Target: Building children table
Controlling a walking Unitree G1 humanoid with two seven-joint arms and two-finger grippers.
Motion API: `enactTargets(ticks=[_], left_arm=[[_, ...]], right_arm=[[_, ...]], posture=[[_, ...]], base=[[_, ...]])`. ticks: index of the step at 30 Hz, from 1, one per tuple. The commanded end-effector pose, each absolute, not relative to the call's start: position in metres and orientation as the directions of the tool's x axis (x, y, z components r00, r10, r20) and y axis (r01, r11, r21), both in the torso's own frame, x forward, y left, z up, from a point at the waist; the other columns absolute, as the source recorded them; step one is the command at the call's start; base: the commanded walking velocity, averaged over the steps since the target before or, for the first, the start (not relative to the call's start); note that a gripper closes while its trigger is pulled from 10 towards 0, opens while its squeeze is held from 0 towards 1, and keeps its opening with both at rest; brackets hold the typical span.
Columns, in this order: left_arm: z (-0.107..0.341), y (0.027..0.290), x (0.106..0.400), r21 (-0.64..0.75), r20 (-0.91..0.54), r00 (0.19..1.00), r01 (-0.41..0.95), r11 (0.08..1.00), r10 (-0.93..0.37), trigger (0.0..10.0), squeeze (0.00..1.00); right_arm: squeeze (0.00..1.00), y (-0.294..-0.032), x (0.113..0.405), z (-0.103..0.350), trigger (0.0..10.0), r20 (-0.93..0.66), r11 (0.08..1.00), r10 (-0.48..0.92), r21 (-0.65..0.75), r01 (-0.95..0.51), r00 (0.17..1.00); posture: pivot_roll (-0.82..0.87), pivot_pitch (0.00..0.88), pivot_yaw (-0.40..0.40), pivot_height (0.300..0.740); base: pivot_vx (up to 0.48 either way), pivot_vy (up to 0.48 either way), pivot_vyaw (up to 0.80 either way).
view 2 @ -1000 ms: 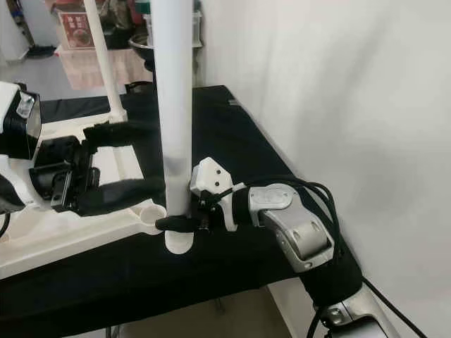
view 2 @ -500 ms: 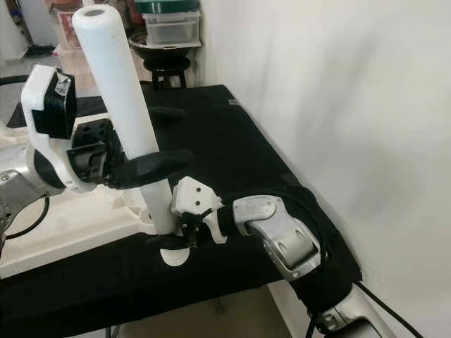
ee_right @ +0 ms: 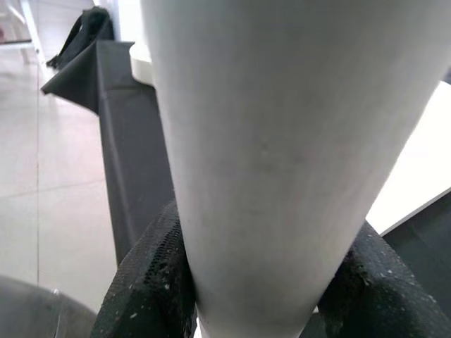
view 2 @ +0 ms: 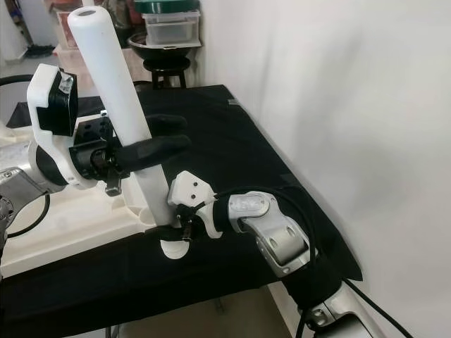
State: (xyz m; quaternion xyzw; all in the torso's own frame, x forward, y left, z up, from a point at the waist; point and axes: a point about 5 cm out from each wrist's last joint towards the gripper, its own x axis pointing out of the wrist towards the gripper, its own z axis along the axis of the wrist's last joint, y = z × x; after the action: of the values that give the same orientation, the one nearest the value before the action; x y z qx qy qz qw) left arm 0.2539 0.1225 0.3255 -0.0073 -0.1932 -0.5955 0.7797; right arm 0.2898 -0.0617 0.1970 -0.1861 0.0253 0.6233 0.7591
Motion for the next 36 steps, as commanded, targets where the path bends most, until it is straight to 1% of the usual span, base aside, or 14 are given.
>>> enactTargets(ticks=[1,2,3,10,11,12,13,14,16,21,33,34,35,36], left_arm=[[0.331,0.121,0.256,0.205,0.348,0.209,0.934,0.292,-0.914,0.0,0.00],[0.331,0.121,0.256,0.205,0.348,0.209,0.934,0.292,-0.914,0.0,0.00],[0.338,0.122,0.256,0.208,0.376,0.199,0.933,0.292,-0.905,0.0,0.00],[0.347,0.122,0.256,0.217,0.416,0.179,0.933,0.289,-0.892,0.0,0.00],[0.348,0.122,0.256,0.216,0.421,0.176,0.933,0.287,-0.890,0.0,0.00],[0.349,0.122,0.256,0.216,0.424,0.173,0.934,0.285,-0.889,0.0,0.00],[0.349,0.122,0.256,0.216,0.424,0.173,0.934,0.285,-0.889,0.0,0.00],[0.349,0.121,0.256,0.216,0.426,0.171,0.934,0.284,-0.888,0.0,0.00],[0.350,0.121,0.256,0.216,0.430,0.167,0.935,0.281,-0.887,0.0,0.00],[0.354,0.120,0.256,0.218,0.446,0.152,0.937,0.271,-0.882,0.0,0.00],[0.357,0.117,0.256,0.218,0.453,0.134,0.942,0.255,-0.882,0.0,0.00],[0.357,0.116,0.255,0.216,0.453,0.129,0.944,0.249,-0.882,0.0,0.00],[0.357,0.116,0.255,0.216,0.453,0.129,0.944,0.249,-0.882,0.0,0.00],[0.356,0.115,0.255,0.215,0.452,0.125,0.946,0.244,-0.883,0.0,0.00]], right_arm=[[0.00,-0.057,0.292,0.208,10.0,-0.173,0.205,0.951,-0.273,-0.940,0.258],[0.00,-0.057,0.292,0.208,10.0,-0.173,0.205,0.951,-0.273,-0.940,0.258],[1.00,-0.051,0.293,0.208,10.0,-0.117,0.226,0.958,-0.248,-0.942,0.261],[1.00,-0.039,0.292,0.207,10.0,-0.041,0.229,0.969,-0.212,-0.950,0.243],[0.76,-0.036,0.289,0.205,10.0,-0.027,0.202,0.977,-0.202,-0.958,0.212],[0.07,-0.032,0.287,0.203,10.0,-0.027,0.178,0.982,-0.201,-0.963,0.187],[0.07,-0.032,0.287,0.203,10.0,-0.027,0.178,0.982,-0.201,-0.963,0.187],[0.00,-0.029,0.285,0.200,10.0,-0.038,0.155,0.985,-0.200,-0.967,0.166],[0.00,-0.022,0.286,0.194,10.0,-0.063,0.148,0.984,-0.207,-0.967,0.164],[0.00,-0.013,0.299,0.190,10.0,-0.059,0.212,0.972,-0.192,-0.958,0.227],[0.00,-0.004,0.310,0.180,10.0,-0.082,0.270,0.954,-0.193,-0.943,0.289],[0.00,-0.003,0.311,0.182,8.5,-0.064,0.282,0.952,-0.186,-0.941,0.298],[0.00,-0.003,0.311,0.182,8.5,-0.064,0.282,0.952,-0.186,-0.941,0.298],[0.00,-0.002,0.313,0.183,0.2,-0.052,0.291,0.951,-0.187,-0.938,0.305]], posture=[[0.00,0.000,-0.014,0.740],[0.00,0.000,-0.014,0.740],[0.01,0.000,-0.012,0.740],[0.02,0.000,-0.011,0.740],[0.02,0.000,-0.011,0.740],[0.02,0.000,-0.011,0.740],[0.02,0.000,-0.011,0.740],[0.03,0.000,-0.006,0.740],[0.03,0.000,-0.006,0.740],[0.04,0.000,-0.007,0.740],[0.04,0.000,-0.006,0.740],[0.04,0.000,-0.005,0.740],[0.04,0.000,-0.005,0.740],[0.04,0.000,-0.004,0.740]], base=[[0.000,0.000,0.00],[0.000,0.000,0.00],[0.000,0.000,0.00],[0.000,0.000,0.00],[0.000,0.000,0.00],[0.000,0.000,0.00],[0.000,0.000,0.00],[0.000,0.000,0.00],[0.000,0.000,0.00],[0.000,0.000,0.00],[0.000,0.000,0.00],[0.000,0.000,0.00],[0.000,0.000,0.00],[0.000,0.000,0.00]])
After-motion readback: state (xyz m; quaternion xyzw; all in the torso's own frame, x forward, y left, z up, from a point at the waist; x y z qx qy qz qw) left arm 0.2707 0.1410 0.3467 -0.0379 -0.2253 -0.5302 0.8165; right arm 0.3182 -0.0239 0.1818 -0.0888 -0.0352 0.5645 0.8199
